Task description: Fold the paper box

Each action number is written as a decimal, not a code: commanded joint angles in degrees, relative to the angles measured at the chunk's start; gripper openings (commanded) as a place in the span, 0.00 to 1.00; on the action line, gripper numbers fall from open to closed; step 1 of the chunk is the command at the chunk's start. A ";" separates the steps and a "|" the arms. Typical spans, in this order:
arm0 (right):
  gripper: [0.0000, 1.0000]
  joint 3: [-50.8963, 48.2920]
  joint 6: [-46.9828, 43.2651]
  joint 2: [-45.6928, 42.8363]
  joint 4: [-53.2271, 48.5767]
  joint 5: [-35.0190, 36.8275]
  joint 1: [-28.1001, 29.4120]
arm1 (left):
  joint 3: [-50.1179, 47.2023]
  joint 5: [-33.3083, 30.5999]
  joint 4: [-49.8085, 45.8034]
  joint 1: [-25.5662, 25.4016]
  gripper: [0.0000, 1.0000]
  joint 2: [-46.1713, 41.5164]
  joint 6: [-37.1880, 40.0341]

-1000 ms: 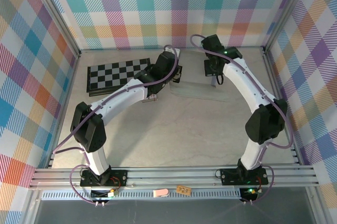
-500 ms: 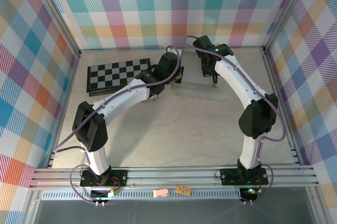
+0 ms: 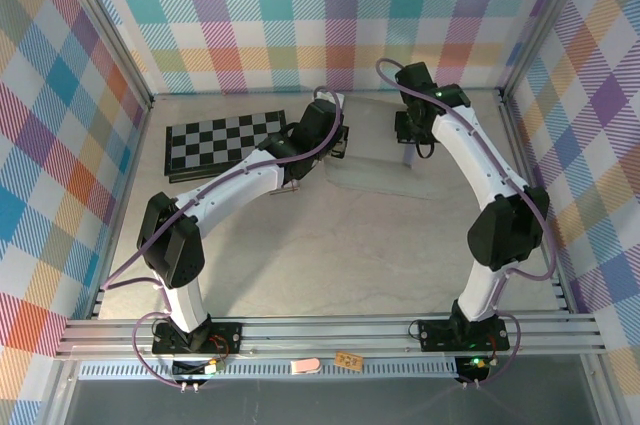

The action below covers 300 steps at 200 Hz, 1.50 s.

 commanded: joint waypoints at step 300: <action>0.13 -6.49 -4.27 -4.93 7.24 -12.31 -6.14 | 1.59 12.93 1.47 4.91 0.00 -1.45 -8.23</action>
